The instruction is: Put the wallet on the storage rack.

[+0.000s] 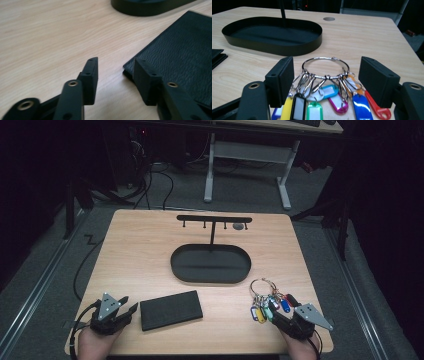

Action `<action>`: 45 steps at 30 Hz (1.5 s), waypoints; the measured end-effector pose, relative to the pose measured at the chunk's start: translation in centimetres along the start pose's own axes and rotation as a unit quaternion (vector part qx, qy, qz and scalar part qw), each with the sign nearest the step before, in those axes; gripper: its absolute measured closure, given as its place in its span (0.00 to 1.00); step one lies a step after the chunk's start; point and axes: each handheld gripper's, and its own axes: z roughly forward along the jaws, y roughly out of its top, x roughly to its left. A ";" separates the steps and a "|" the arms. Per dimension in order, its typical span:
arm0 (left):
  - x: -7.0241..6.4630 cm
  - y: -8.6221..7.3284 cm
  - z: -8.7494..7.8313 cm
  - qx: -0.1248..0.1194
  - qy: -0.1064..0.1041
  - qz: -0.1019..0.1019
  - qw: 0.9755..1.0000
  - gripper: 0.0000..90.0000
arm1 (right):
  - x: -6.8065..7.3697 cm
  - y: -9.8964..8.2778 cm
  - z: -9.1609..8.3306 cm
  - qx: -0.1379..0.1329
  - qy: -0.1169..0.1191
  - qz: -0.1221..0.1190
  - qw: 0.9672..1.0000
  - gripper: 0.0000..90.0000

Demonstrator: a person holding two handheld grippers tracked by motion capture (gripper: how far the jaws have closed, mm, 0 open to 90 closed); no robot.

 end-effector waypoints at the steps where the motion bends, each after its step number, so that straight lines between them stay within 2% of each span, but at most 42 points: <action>1: 0.0 -0.2 -0.1 0.003 0.001 -0.002 1.000 0.67 | 0.0 0.2 0.2 -0.002 0.001 -0.002 1.000 0.32; 4: 0.1 -0.7 -0.6 0.013 0.004 -0.004 1.000 0.78 | 0.1 0.5 0.7 -0.005 0.005 0.003 1.000 0.32; 5: 0.0 -1.1 -0.9 0.021 -0.005 -0.001 1.000 0.81 | 0.3 0.8 1.2 -0.007 0.010 0.003 1.000 0.32; 7: -0.2 -1.5 -1.1 0.032 -0.009 0.009 0.999 0.87 | 0.6 1.0 1.8 -0.006 0.016 -0.005 1.000 0.32; 12: -0.6 -1.9 -1.4 0.038 -0.017 0.017 0.999 0.94 | 1.0 1.3 2.9 -0.002 0.028 -0.009 1.000 0.33; 15: -1.5 -2.0 -1.4 0.045 -0.037 0.037 0.998 0.94 | 1.4 1.5 3.1 -0.003 0.034 -0.013 0.999 0.33; 16: -1.5 -2.0 -1.4 0.045 -0.037 0.037 0.998 0.94 | 1.4 1.5 3.1 -0.003 0.034 -0.013 0.999 0.33; 17: -1.9 -1.9 -1.4 0.045 -0.045 0.048 0.997 0.94 | 1.6 1.5 3.2 -0.003 0.035 -0.015 0.999 0.33; 29: -2.8 -1.5 -1.3 0.046 -0.059 0.067 0.995 0.94 | 1.3 1.4 2.9 -0.005 0.021 -0.011 1.000 0.38; 32: -3.4 -1.5 -1.1 0.048 -0.066 0.078 0.994 0.94 | 1.2 1.4 3.0 -0.002 0.022 -0.014 1.000 0.38; 34: -3.9 -1.4 -1.1 0.050 -0.061 0.093 0.993 0.95 | 1.3 1.4 3.1 -0.001 0.021 -0.015 1.000 0.38; 38: -4.0 -1.3 -1.3 0.045 -0.067 0.092 0.993 0.95 | 1.2 1.4 3.0 -0.002 0.020 -0.015 1.000 0.38; 40: -4.2 -1.2 -1.3 0.045 -0.071 0.094 0.992 0.95 | 1.2 1.4 3.0 -0.002 0.019 -0.014 1.000 0.38; 42: -4.7 -1.2 -1.3 0.044 -0.081 0.097 0.991 0.95 | 1.1 1.4 3.2 0.002 0.021 -0.010 1.000 0.38; 44: -5.6 -1.0 -1.2 0.042 -0.094 0.107 0.989 0.94 | 1.1 1.4 3.2 0.003 0.022 -0.010 1.000 0.38; 45: -5.6 -1.0 -1.2 0.042 -0.094 0.107 0.989 0.93 | 1.1 1.4 3.2 0.003 0.022 -0.010 1.000 0.38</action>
